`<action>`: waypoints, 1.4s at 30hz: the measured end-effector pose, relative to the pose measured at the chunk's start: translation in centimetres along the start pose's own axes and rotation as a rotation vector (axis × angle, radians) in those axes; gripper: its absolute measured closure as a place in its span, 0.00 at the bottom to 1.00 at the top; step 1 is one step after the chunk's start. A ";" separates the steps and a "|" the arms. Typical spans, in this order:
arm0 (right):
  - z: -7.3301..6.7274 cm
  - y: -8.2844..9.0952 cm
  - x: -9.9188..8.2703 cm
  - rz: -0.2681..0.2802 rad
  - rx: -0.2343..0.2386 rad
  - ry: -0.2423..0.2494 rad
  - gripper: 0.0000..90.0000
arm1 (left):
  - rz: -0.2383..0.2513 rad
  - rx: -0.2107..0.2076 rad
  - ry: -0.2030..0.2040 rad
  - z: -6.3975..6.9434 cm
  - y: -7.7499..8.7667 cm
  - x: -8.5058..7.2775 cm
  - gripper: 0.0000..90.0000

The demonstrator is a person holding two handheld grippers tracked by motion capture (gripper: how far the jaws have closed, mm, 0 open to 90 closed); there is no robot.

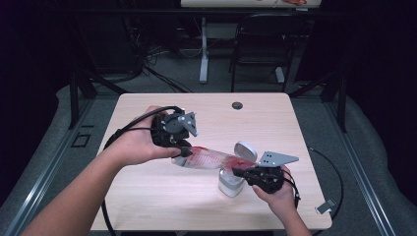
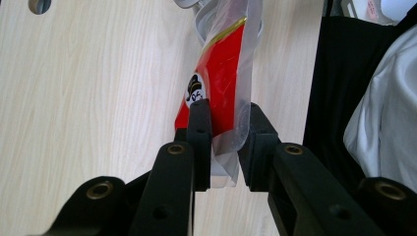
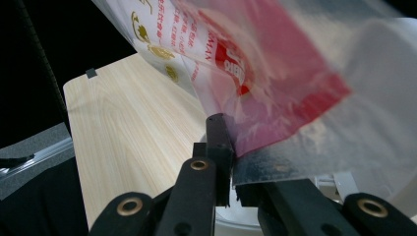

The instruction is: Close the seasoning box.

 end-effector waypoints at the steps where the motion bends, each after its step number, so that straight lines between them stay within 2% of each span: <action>1: 0.0 0.0 0.0 0.000 0.000 0.000 0.97 | -0.001 0.000 -0.007 0.0 0.0 0.0 0.86; 17: 0.0 0.0 0.0 -0.003 0.002 0.002 0.97 | -0.003 0.000 -0.012 0.0 0.2 0.3 0.86; 19: 0.0 -0.1 0.0 0.000 0.002 0.000 0.97 | -0.001 0.000 0.000 0.2 0.2 0.3 0.86; 20: -0.1 -0.1 0.0 0.000 0.001 0.001 0.97 | -0.001 0.005 -0.013 0.1 0.3 0.3 0.86; 42: -0.4 -0.3 0.0 -0.005 0.012 0.006 0.97 | 0.000 0.008 -0.016 0.1 0.6 0.5 0.86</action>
Point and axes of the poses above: each handheld gripper's, and its own axes: y roughly backward along the jaws, x roughly out of its top, z roughly to its right, the point moved 6 cm from there along -y, roughly forward along the jaws, and after that the axes turned 13 degrees about z, right-handed, at the moved point
